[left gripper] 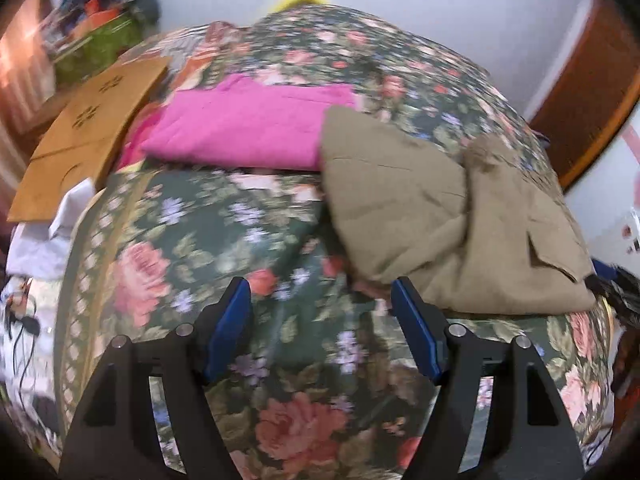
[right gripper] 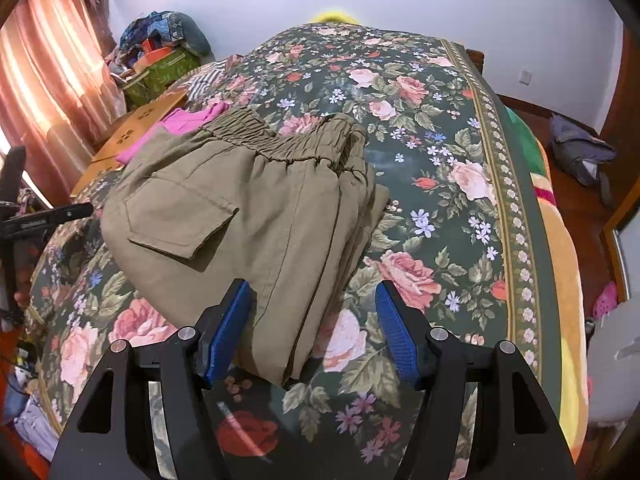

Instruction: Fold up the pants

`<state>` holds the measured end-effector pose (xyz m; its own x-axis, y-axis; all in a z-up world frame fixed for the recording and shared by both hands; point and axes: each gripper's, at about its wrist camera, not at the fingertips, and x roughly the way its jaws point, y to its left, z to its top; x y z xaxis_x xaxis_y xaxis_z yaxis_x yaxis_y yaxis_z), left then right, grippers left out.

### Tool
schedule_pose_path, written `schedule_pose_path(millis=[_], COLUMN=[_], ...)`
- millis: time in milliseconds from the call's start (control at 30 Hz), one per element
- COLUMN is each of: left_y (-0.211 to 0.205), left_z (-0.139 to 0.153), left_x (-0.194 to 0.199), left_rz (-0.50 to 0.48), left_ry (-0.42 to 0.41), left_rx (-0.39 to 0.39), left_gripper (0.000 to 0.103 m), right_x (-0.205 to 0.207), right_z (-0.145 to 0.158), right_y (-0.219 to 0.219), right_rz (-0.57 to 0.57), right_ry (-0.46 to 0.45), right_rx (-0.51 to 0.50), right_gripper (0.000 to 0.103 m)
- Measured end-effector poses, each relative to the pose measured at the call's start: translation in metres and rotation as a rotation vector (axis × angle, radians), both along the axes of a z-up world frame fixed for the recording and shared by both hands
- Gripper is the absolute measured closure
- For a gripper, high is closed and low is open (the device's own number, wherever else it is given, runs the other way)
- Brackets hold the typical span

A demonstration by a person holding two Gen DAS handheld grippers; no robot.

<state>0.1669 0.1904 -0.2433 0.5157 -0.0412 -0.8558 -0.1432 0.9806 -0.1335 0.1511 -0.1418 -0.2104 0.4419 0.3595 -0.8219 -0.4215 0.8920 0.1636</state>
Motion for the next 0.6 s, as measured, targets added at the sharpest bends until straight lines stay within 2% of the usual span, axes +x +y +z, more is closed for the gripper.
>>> schedule_pose_path(millis=[167, 333, 500, 533, 600], left_y=[-0.016, 0.004, 0.006, 0.010, 0.020], left_z=[-0.021, -0.030, -0.030, -0.030, -0.031], left_x=[0.023, 0.038, 0.035, 0.033, 0.033], left_rz=[-0.041, -0.006, -0.039, -0.026, 0.012], left_ry=[0.060, 0.069, 0.074, 0.077, 0.101], left_rx=[0.035, -0.029, 0.023, 0.038, 0.091], left_gripper=[0.030, 0.030, 0.030, 0.032, 0.051], right_x=[0.005, 0.005, 0.006, 0.006, 0.006], right_z=[-0.002, -0.004, -0.003, -0.003, -0.004], right_y=[-0.004, -0.004, -0.002, -0.003, -0.003], right_rz=[-0.009, 0.000, 0.011, 0.007, 0.006], right_ry=[0.002, 0.000, -0.009, -0.008, -0.006], right_rx=[-0.017, -0.020, -0.035, -0.033, -0.032], right_gripper=[0.043, 0.043, 0.043, 0.043, 0.043])
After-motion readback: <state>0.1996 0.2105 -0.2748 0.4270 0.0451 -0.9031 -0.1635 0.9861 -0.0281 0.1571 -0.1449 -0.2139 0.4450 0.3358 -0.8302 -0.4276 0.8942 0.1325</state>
